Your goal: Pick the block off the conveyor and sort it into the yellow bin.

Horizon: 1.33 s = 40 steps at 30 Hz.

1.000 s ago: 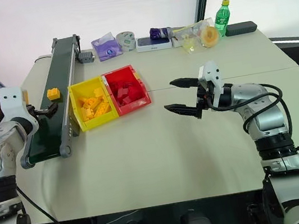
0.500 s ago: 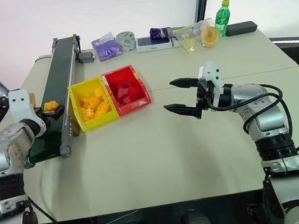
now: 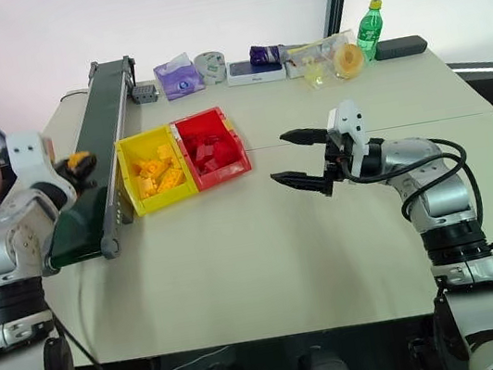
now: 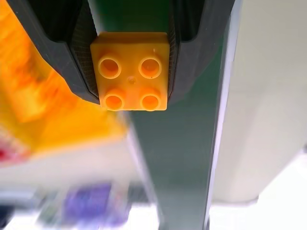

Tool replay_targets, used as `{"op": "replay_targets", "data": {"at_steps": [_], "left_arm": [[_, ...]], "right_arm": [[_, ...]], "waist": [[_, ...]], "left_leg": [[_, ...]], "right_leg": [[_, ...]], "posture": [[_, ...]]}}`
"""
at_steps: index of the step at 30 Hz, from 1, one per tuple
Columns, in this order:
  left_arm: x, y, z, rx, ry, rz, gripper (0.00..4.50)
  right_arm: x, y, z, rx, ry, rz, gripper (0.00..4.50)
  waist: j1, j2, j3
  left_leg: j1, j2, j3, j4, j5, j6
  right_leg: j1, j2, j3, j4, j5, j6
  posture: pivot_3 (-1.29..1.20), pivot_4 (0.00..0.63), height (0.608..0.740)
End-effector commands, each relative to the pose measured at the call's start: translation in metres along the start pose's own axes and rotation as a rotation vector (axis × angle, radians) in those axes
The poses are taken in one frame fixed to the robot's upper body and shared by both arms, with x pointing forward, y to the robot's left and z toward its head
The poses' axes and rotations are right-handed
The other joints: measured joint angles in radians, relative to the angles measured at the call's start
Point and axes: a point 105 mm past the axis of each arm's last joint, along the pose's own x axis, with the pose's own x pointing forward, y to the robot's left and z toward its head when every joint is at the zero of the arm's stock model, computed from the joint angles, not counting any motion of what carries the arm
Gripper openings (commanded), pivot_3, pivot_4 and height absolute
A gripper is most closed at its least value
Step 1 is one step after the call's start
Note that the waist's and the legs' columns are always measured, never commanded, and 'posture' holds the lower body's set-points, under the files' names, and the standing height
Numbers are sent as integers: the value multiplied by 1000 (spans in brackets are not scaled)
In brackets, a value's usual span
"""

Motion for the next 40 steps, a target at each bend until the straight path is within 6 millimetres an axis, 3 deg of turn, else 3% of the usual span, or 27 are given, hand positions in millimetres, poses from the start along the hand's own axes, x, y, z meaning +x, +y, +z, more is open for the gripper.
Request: {"op": "replay_targets", "data": {"at_steps": [1,7,15,16,18,20,21,24,28,33,36,40], "left_arm": [[0,-34,27,50,-118,-145,1334],[25,-57,6,82,-77,-147,1334],[41,-65,-10,-9,-52,-170,1334],[42,-62,-10,16,-50,-154,2372],[42,-56,-9,36,-51,-122,3099],[39,-52,-2,57,-75,-122,4128],[35,-50,3,72,-94,-131,4470],[22,-33,10,71,-109,-125,4470],[-15,-2,21,71,-122,-152,4470],[-57,18,32,85,-170,-187,4470],[-95,32,22,111,-134,-237,4470],[-123,55,1,135,-61,-198,4470]], "right_arm": [[-3,-2,14,-50,-33,-9,4500],[-1,1,14,-55,-41,-9,4500],[-6,2,14,-59,-36,-32,4500],[-7,2,14,-60,-35,-34,4500],[-7,3,15,-59,-36,-35,4500],[-7,3,15,-59,-35,-35,4500],[-6,3,15,-60,-34,-35,4500],[-7,2,15,-60,-33,-34,4500],[-7,2,14,-57,-22,-21,4500],[-9,-2,13,-53,-11,-13,4500],[-10,-6,14,-62,-1,-5,4500],[-9,-8,14,-62,0,8,4500]], "waist": [[-2,0,0],[-5,0,0],[-4,0,0],[-5,0,0],[-7,0,0],[-6,0,0],[-6,0,0],[-8,0,0],[-16,0,0],[-5,0,0],[-8,0,0],[-11,0,0]], "left_leg": [[0,0,0,0,0,0],[0,-1,0,0,0,0],[0,-1,0,0,0,0],[0,-1,0,0,0,0],[0,-1,0,0,0,0],[0,-1,0,0,0,0],[0,-1,0,0,0,0],[0,-1,0,0,0,0],[0,1,1,-1,0,0],[0,1,1,-1,0,-1],[0,1,1,0,0,0],[0,2,0,-1,0,0]], "right_leg": [[0,0,0,0,0,0],[0,1,0,0,0,0],[0,1,0,0,0,0],[0,1,0,0,0,0],[0,1,0,0,0,0],[-1,1,0,0,0,0],[-1,2,0,0,0,0],[-1,1,0,0,0,0],[-2,1,1,0,0,0],[-1,0,1,0,0,0],[-1,0,1,0,0,0],[-1,-1,1,0,0,0]], "posture": [[0,150,740],[0,150,740],[0,150,740],[0,150,740],[0,150,740],[0,150,740],[0,150,740],[0,150,740],[0,150,740],[0,150,740],[0,150,740],[0,150,740]]}}
